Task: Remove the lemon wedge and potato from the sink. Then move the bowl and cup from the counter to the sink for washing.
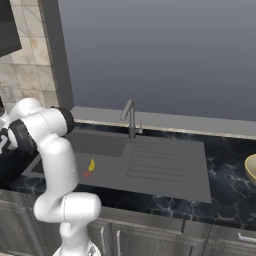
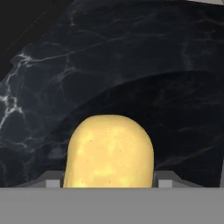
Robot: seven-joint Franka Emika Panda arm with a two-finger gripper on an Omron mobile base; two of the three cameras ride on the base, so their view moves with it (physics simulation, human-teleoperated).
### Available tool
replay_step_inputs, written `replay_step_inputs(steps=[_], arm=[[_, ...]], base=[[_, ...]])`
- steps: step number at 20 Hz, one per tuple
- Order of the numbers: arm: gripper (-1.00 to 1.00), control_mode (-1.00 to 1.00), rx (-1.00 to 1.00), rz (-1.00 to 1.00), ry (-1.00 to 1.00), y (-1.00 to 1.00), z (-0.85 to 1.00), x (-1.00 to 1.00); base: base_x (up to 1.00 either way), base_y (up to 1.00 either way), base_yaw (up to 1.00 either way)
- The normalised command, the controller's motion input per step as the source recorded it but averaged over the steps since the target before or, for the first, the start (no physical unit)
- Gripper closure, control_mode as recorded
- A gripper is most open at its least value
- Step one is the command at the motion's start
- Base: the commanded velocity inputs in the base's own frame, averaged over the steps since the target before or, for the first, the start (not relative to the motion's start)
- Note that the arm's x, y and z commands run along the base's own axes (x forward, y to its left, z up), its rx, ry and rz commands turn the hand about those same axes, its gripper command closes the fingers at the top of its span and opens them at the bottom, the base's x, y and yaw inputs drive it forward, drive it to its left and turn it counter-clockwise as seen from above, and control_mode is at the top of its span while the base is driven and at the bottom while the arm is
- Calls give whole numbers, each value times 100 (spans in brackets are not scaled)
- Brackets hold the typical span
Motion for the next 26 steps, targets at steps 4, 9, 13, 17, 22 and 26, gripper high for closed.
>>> replay_step_inputs(steps=[4, 9, 13, 17, 22, 26], arm=[[100, -100, 0, 0, 0, 5, -16, 0], [100, -100, 0, 0, 1, 4, -16, 0], [100, -100, 0, 0, 2, 3, -16, 0], [100, -100, 0, 0, 2, 2, -15, 0], [100, -100, 0, 0, 1, 1, -15, 0], [100, -100, 0, 0, 1, 1, -14, 0]], base=[[0, 0, 0], [0, 0, 0], [0, 0, 0], [0, 0, 0], [0, 0, 0], [0, 0, 0]])
